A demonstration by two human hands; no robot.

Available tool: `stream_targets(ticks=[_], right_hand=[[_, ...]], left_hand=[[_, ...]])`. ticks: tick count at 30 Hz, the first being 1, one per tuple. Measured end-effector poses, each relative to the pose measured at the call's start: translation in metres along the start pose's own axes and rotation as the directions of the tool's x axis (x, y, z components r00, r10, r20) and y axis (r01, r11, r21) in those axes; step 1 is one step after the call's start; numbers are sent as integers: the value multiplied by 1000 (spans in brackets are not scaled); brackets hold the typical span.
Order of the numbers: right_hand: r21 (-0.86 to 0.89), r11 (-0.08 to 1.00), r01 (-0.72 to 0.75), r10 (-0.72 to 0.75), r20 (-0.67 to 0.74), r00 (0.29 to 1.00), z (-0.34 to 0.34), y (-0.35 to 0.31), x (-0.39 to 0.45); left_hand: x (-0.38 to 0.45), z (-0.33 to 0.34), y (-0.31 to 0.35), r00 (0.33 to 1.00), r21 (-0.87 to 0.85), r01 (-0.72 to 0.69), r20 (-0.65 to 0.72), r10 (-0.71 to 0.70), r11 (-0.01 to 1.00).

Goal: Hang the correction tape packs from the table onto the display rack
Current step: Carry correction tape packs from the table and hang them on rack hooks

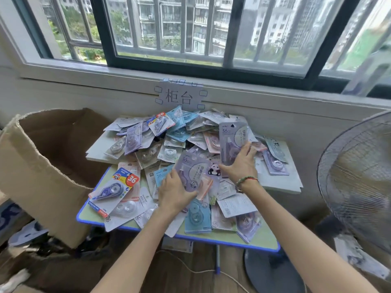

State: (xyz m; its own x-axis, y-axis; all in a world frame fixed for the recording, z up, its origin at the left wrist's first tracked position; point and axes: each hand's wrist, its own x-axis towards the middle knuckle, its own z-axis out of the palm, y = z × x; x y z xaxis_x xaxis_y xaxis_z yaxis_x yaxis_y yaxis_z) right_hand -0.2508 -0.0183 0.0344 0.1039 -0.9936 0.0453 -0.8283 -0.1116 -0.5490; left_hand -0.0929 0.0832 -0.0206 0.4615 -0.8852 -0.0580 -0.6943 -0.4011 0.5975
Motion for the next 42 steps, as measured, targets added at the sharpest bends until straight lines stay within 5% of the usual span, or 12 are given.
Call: stream_targets(ticks=[12, 22, 31, 42], right_hand=[[-6, 978, -210, 200, -278, 940, -86, 63, -126], [62, 840, -540, 471, -578, 667, -130, 90, -280], [197, 652, -732, 594, -733, 332, -185, 127, -447], [374, 374, -849, 600, -795, -85, -250, 190, -705]], left_hand=[[-61, 0, 88, 969, -146, -245, -64, 238, 958], [-157, 11, 128, 853, -275, -485, 62, 519, 830], [-305, 28, 185, 612, -386, -675, 184, 769, 629], [-581, 68, 243, 189, -567, -747, 319, 928, 347]])
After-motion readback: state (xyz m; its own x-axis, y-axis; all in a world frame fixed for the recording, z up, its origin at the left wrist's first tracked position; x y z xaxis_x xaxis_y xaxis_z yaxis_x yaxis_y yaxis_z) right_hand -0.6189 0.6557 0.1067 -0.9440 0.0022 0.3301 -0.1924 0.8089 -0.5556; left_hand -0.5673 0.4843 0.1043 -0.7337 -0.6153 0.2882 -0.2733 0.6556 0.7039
